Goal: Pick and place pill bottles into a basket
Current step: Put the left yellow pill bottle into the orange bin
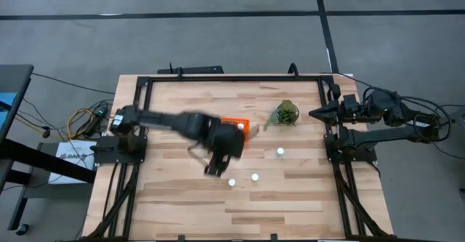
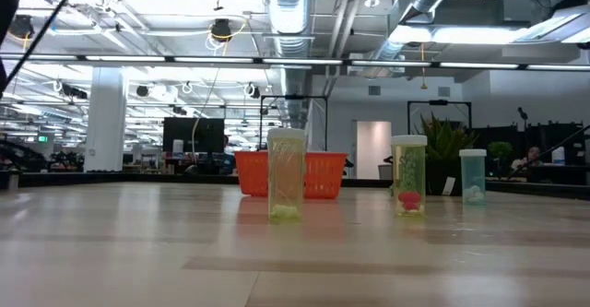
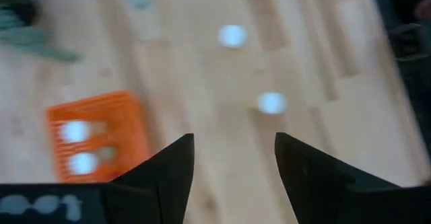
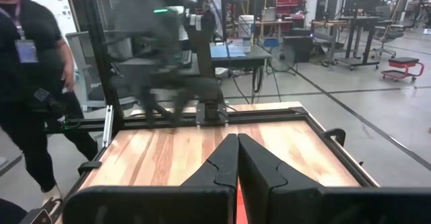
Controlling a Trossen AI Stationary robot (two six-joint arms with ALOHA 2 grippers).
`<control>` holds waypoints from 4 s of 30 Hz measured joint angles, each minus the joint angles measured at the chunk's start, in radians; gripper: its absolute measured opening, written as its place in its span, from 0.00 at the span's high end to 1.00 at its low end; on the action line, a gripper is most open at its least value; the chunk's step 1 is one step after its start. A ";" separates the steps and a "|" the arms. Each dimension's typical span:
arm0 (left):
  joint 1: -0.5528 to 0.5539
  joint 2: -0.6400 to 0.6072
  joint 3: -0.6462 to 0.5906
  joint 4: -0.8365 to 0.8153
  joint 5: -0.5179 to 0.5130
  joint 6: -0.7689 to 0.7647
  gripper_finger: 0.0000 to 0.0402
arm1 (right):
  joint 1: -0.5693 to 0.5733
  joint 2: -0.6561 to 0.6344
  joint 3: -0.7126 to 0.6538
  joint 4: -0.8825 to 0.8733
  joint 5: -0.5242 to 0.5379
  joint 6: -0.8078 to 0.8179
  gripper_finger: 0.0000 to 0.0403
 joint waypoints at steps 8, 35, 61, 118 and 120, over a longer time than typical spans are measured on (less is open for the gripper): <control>-0.238 0.005 -0.051 0.114 -0.128 -0.147 0.51 | 0.000 0.000 0.000 0.000 0.000 0.000 1.00; -0.143 0.006 -0.559 0.593 -0.085 -0.080 0.37 | 0.000 0.000 0.000 -0.001 0.000 0.000 1.00; -0.126 0.084 -0.557 0.692 -0.034 -0.011 0.37 | 0.000 0.000 0.000 -0.019 0.000 0.000 1.00; 0.254 -0.015 -0.304 0.421 -0.088 0.171 0.74 | 0.000 0.000 0.000 -0.026 0.000 0.000 1.00; 0.273 0.003 -0.304 0.423 -0.065 0.171 0.73 | 0.000 0.000 0.000 -0.026 0.000 0.000 1.00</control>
